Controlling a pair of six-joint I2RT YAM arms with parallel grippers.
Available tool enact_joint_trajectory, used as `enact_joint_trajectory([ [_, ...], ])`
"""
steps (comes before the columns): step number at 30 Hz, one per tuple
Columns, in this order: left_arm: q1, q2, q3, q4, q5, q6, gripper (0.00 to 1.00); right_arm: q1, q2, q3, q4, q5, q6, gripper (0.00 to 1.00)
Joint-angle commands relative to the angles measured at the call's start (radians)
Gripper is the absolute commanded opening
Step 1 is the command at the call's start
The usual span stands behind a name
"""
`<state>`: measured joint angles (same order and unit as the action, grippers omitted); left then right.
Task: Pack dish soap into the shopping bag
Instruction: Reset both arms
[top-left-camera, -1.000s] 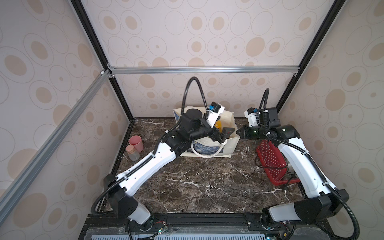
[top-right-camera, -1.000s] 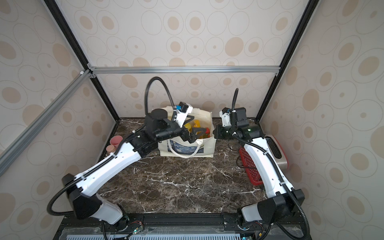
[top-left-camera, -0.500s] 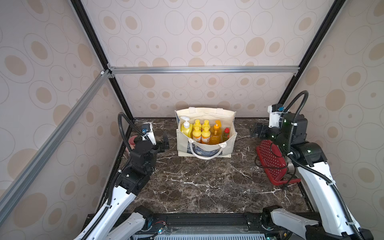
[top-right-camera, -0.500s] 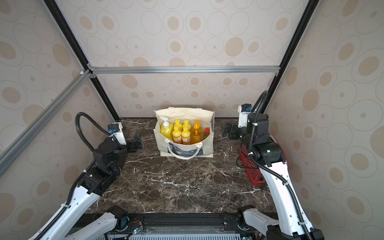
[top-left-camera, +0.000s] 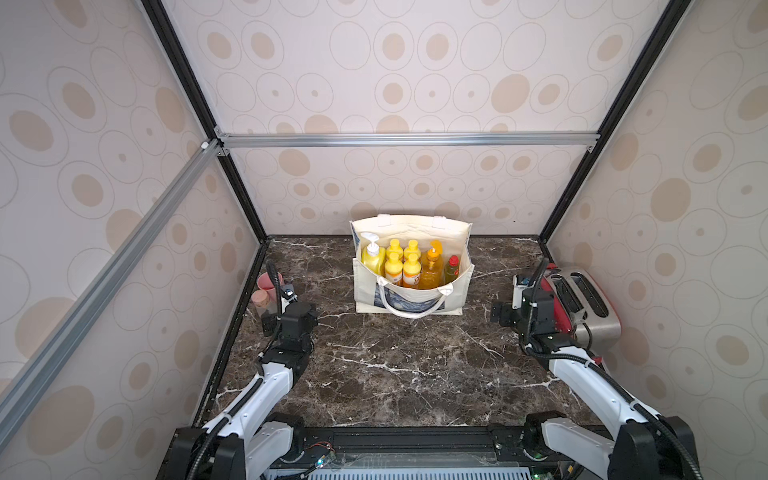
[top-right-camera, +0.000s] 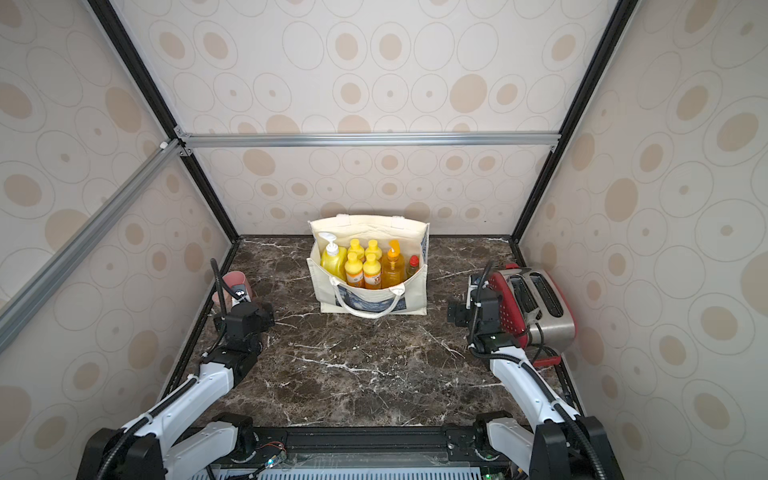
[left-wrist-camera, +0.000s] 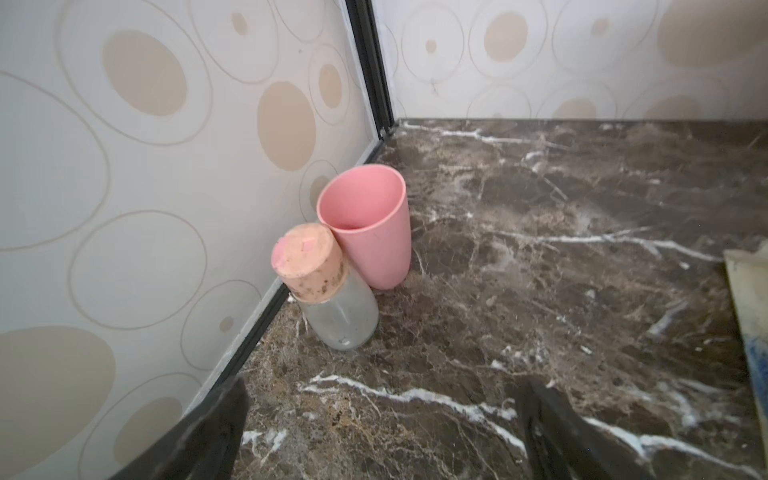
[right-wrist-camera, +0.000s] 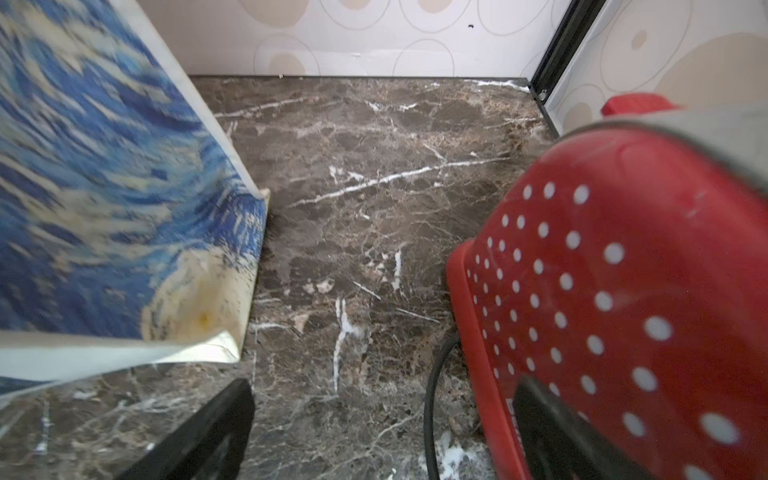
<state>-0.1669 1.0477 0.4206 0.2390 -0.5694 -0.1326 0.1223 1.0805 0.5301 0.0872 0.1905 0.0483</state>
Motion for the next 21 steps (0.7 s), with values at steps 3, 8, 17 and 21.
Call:
enact_joint_trajectory([
  [3, 0.012, 0.101, -0.02, 0.224, -0.007, 0.072, 0.99, -0.003, 0.094, -0.081, 0.372, 0.057, -0.066, 1.0],
  [8, 0.012, 0.113, -0.059, 0.311, -0.003, 0.084, 0.99, -0.002, 0.163, -0.106, 0.452, 0.066, -0.075, 1.0],
  [17, 0.053, 0.163, -0.089, 0.384, 0.021, 0.076, 0.99, -0.022, 0.24, -0.181, 0.63, 0.065, -0.049, 1.0],
  [21, 0.125, 0.172, -0.09, 0.386, 0.128, 0.033, 0.99, -0.031, 0.254, -0.189, 0.665, 0.034, -0.054, 1.0],
])
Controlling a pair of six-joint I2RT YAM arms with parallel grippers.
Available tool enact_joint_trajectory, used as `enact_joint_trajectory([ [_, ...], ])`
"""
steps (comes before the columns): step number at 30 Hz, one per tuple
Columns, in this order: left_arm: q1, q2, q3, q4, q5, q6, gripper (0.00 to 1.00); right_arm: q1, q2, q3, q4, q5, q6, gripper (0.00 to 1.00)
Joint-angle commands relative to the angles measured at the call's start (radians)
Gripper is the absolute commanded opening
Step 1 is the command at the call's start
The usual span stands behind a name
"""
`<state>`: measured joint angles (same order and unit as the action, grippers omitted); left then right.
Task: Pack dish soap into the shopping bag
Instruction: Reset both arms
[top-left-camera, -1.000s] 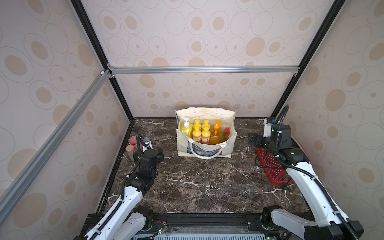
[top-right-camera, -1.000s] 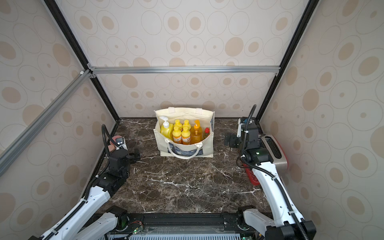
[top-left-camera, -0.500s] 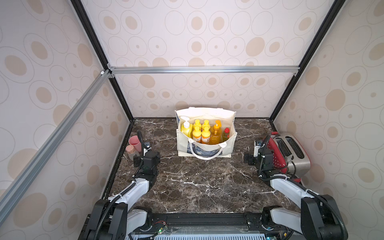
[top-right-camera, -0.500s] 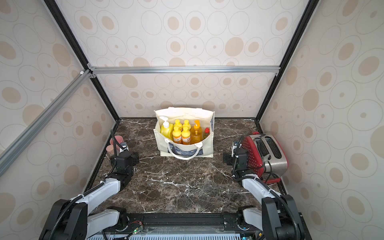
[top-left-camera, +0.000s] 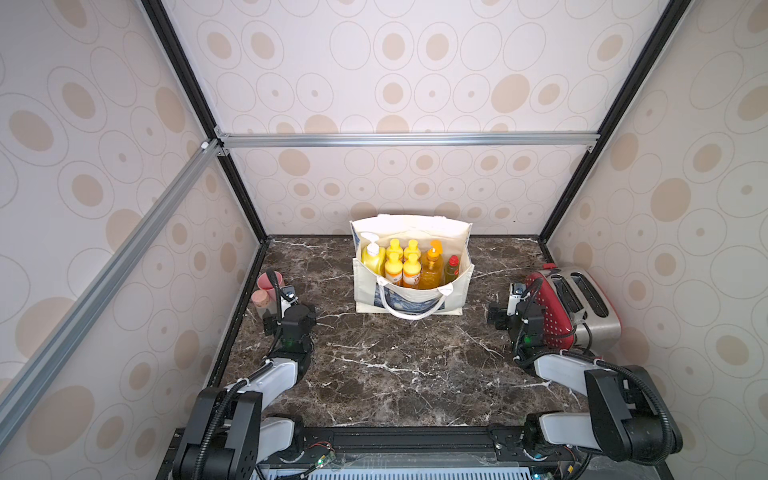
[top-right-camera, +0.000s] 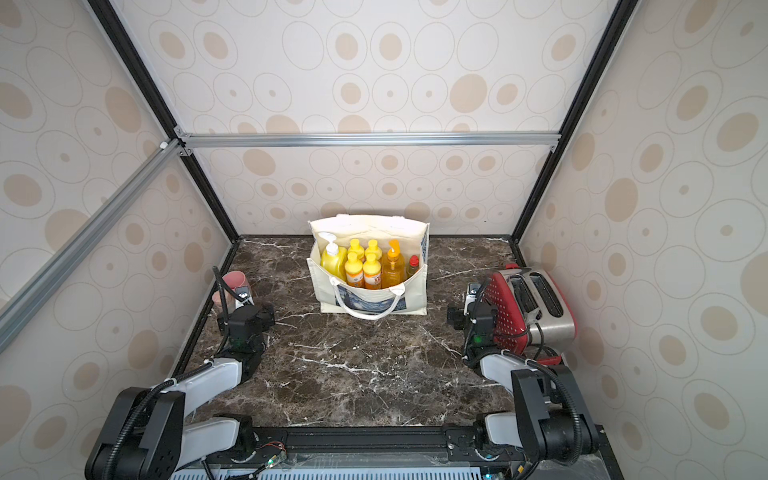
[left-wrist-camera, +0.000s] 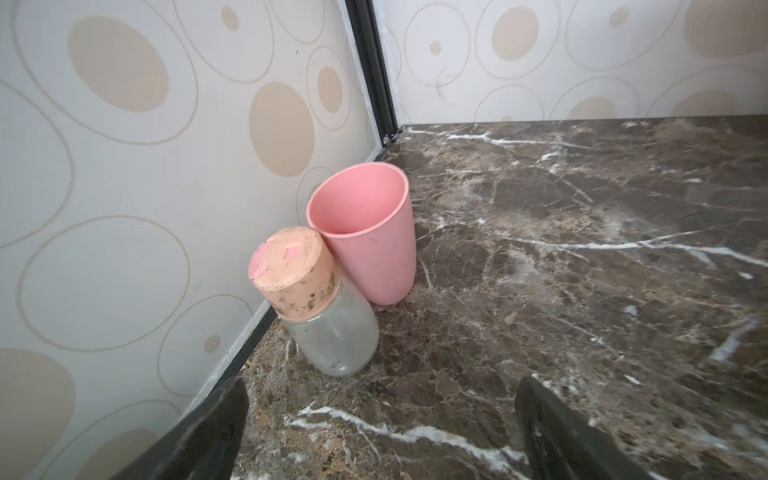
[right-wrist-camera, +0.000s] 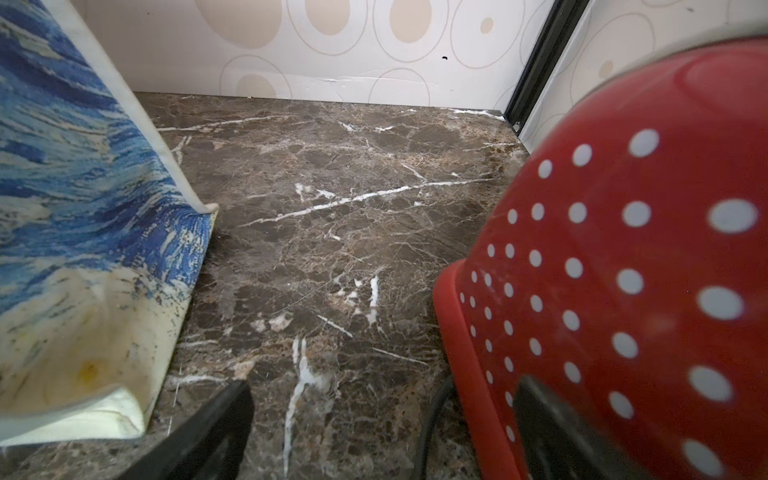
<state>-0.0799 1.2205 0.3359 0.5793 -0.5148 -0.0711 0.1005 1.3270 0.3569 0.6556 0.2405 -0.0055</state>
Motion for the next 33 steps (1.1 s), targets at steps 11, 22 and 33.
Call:
enact_joint_trajectory([
  [11, 0.109, 0.092, 0.036, 0.117, 0.26, 0.032, 0.99, -0.078, 0.165, -0.092, 0.382, -0.132, 0.043, 0.96],
  [22, 0.109, 0.343, 0.027, 0.429, 0.449, 0.051, 0.99, -0.079, 0.185, -0.078, 0.371, -0.159, 0.03, 1.0],
  [33, 0.109, 0.319, 0.089, 0.264, 0.442, 0.053, 0.99, -0.078, 0.197, 0.014, 0.219, -0.165, 0.023, 1.0],
])
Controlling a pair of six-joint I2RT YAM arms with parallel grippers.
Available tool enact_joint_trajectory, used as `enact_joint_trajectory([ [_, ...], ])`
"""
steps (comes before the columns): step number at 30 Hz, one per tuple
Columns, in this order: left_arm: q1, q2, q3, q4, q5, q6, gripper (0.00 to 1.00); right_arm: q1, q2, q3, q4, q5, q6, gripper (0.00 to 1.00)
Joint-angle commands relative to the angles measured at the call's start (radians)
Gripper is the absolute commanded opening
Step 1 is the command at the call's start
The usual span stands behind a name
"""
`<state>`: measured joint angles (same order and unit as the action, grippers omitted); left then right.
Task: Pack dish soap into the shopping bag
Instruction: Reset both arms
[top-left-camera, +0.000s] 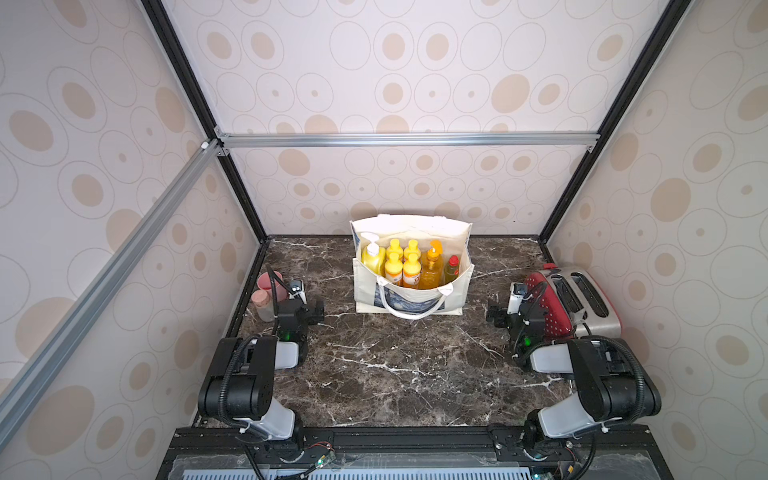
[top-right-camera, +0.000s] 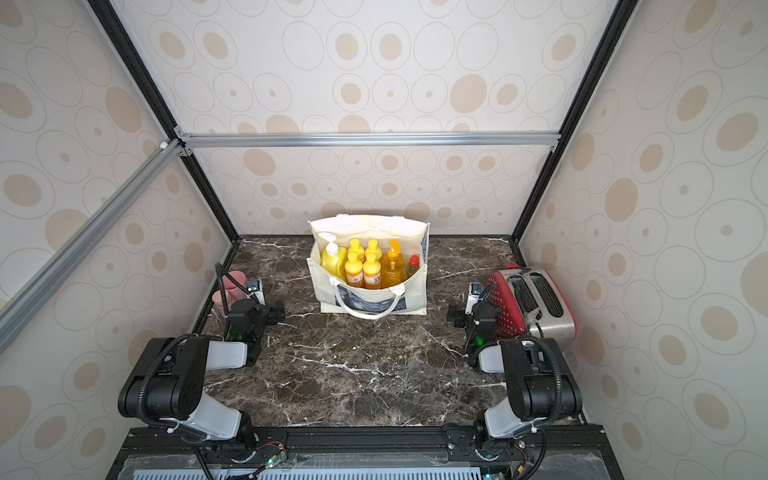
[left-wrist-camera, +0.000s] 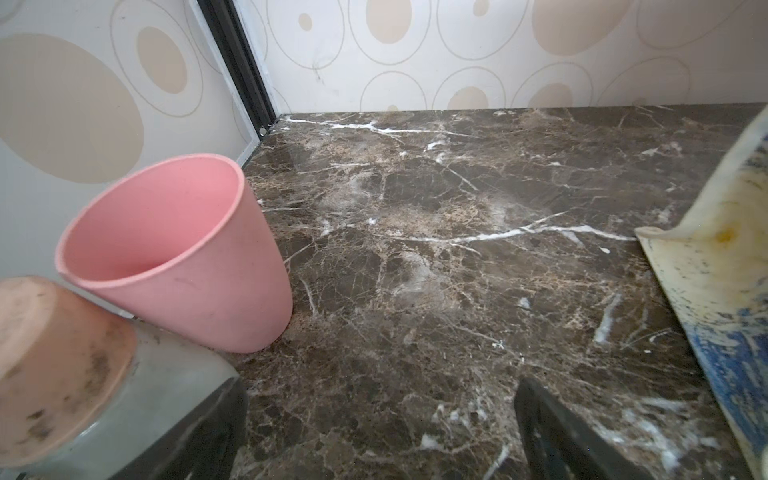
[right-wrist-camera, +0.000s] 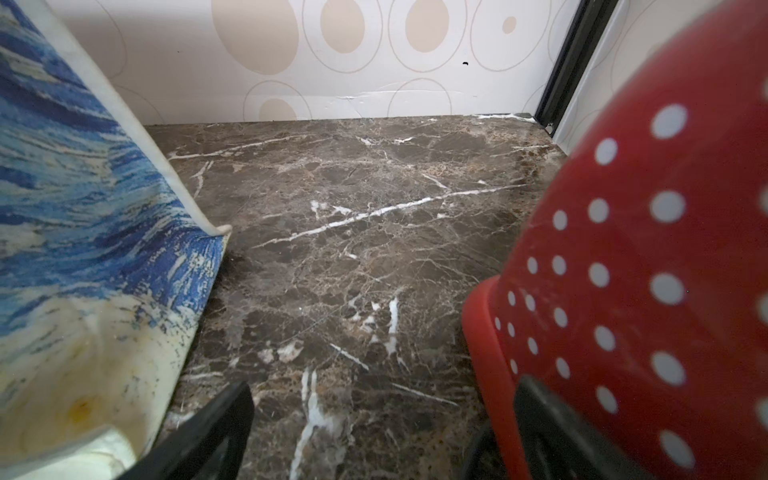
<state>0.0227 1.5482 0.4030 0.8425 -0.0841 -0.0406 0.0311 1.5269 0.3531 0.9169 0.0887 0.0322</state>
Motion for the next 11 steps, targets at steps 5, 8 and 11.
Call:
enact_joint_trajectory([
  [5, 0.006, -0.01, 0.022, -0.002, 0.012, 0.022, 0.99, -0.008, -0.001, 0.028, -0.062, -0.01, -0.012, 1.0],
  [8, 0.006, -0.009, 0.023, -0.005, 0.014, 0.022, 0.99, -0.008, -0.002, 0.029, -0.063, -0.013, -0.012, 1.0],
  [11, 0.006, -0.011, 0.02, -0.003, 0.011, 0.024, 0.99, -0.008, -0.023, -0.027, 0.027, -0.015, -0.015, 1.0],
])
